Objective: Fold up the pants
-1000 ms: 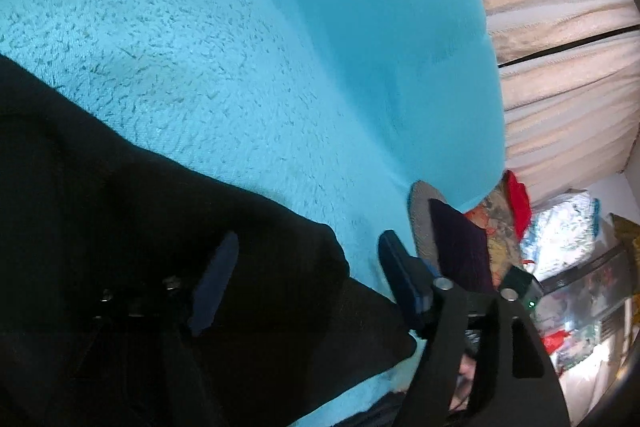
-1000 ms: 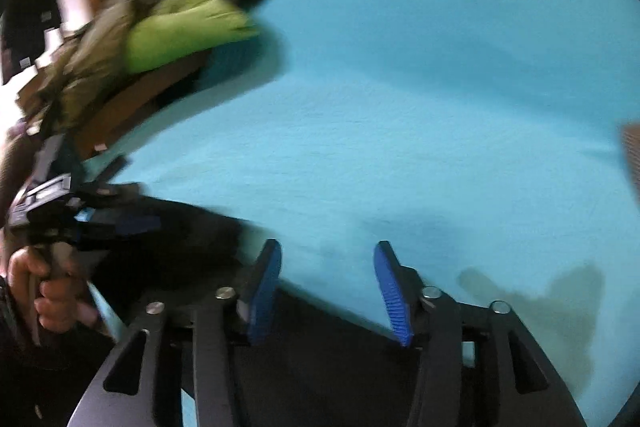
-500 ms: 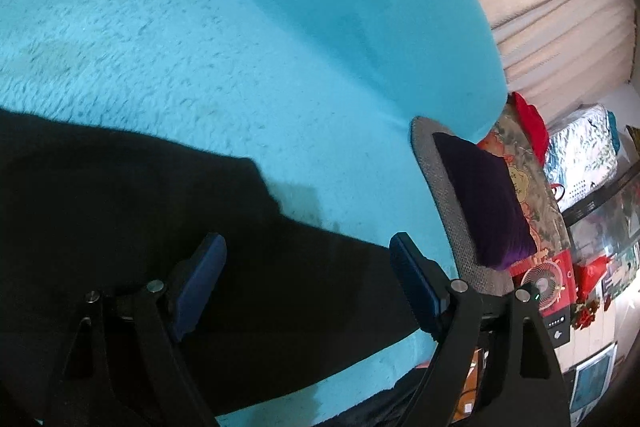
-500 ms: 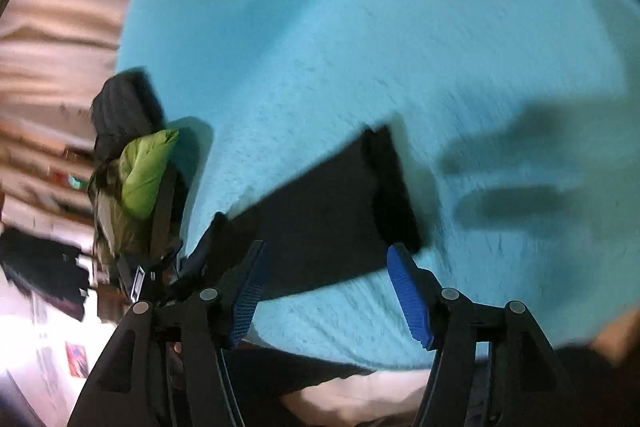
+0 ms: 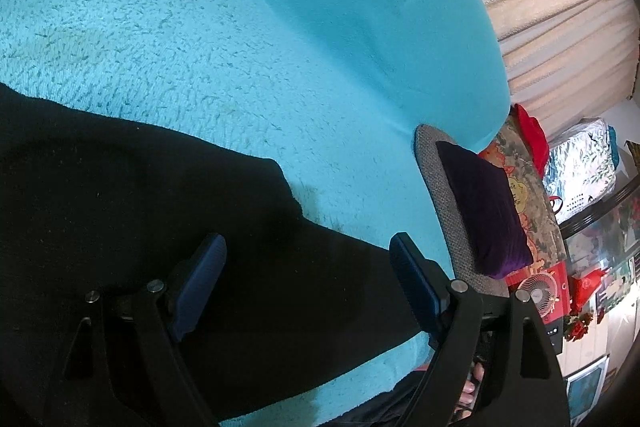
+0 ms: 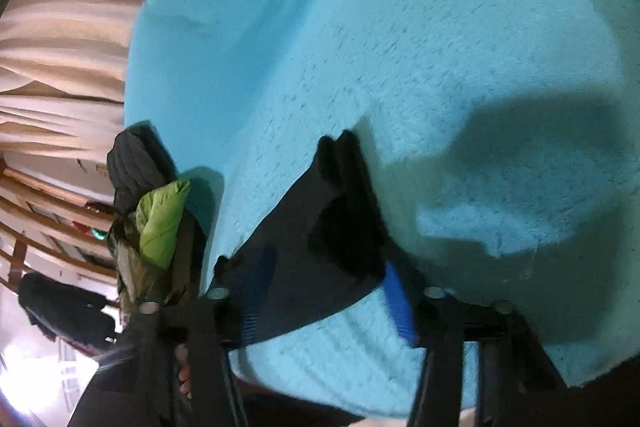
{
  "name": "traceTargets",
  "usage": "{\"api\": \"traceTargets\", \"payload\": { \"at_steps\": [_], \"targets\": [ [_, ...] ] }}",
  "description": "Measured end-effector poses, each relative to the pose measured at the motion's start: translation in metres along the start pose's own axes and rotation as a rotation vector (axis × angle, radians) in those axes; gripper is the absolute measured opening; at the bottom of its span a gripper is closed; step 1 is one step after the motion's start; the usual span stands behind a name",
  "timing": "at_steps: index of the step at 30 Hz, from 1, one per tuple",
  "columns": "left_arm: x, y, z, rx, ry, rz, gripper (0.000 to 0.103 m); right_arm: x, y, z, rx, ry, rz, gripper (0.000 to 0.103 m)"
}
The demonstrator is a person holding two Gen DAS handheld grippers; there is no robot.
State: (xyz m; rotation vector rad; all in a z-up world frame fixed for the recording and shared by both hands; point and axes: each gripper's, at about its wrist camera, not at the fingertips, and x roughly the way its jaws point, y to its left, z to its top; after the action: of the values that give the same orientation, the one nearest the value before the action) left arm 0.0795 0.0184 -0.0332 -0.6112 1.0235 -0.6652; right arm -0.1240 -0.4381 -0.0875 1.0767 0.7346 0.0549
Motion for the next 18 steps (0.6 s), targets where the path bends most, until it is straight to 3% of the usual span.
{"api": "traceTargets", "payload": {
  "at_steps": [6,14,18],
  "targets": [
    [0.0,0.001,0.0,-0.013,-0.007,-0.001,0.085,-0.008,0.005,-0.006,-0.079,-0.063,-0.06,0.026],
    [0.001,0.0,-0.001,-0.016,-0.007,-0.011,0.087,-0.011,-0.001,-0.012,-0.045,-0.096,-0.039,0.026],
    [0.0,0.0,0.0,-0.016,-0.007,-0.01,0.087,-0.013,-0.009,-0.01,-0.017,-0.086,-0.032,0.016]
  ]
}}
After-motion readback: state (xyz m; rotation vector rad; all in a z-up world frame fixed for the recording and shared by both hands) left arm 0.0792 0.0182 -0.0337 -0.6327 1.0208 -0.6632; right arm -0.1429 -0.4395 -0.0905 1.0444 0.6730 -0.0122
